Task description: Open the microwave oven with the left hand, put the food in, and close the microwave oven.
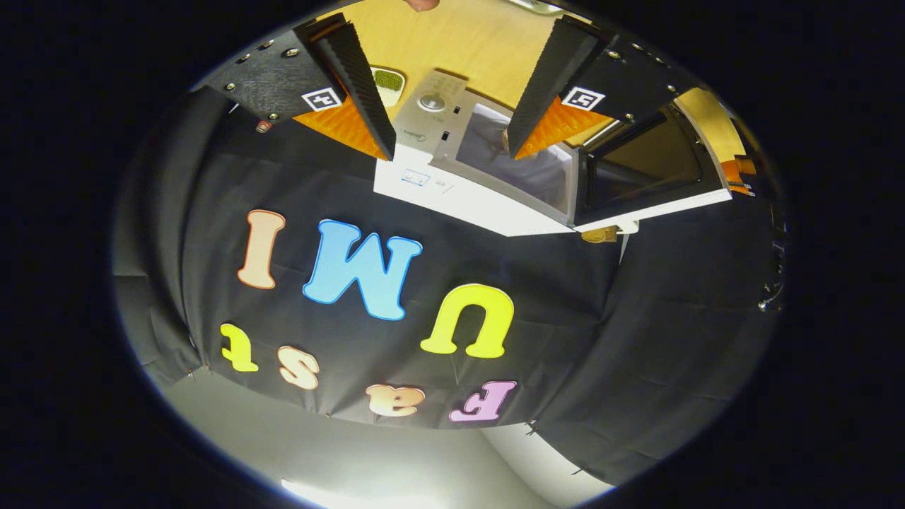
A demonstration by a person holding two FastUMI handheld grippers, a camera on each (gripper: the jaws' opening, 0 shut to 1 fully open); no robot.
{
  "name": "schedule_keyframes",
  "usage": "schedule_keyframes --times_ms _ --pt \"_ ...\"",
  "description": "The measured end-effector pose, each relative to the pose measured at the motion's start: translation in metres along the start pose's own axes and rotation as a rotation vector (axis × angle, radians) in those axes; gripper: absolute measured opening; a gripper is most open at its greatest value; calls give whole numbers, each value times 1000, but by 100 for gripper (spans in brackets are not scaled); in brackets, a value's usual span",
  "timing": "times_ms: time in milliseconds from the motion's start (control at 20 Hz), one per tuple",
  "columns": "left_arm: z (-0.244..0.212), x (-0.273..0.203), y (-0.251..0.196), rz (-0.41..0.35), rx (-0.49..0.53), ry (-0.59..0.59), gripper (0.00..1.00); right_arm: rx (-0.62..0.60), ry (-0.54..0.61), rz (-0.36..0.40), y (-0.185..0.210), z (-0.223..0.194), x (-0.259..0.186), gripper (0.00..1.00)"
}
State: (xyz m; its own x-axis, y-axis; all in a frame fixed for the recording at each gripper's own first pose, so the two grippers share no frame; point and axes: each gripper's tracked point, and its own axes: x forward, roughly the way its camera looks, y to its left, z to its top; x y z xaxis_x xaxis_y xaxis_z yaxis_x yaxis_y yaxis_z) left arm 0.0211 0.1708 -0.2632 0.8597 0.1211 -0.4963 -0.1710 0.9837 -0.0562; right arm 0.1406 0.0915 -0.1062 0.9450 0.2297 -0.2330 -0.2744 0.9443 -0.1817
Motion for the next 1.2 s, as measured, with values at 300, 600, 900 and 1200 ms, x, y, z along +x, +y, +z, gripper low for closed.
schedule_keyframes --times_ms 300,600,900,1200 --pt "11 7 -61 -118 40 -6 7 24 -14 -50 -33 3 -31 97" --pt "17 19 -124 -247 82 -8 9 46 -5 -124 -69 -4 -61 97" --pt "38 42 -167 -341 147 -25 7 102 -4 -196 -90 -12 -87 97" --pt "49 76 -204 -396 228 -18 6 142 30 -275 -105 -34 -106 97"
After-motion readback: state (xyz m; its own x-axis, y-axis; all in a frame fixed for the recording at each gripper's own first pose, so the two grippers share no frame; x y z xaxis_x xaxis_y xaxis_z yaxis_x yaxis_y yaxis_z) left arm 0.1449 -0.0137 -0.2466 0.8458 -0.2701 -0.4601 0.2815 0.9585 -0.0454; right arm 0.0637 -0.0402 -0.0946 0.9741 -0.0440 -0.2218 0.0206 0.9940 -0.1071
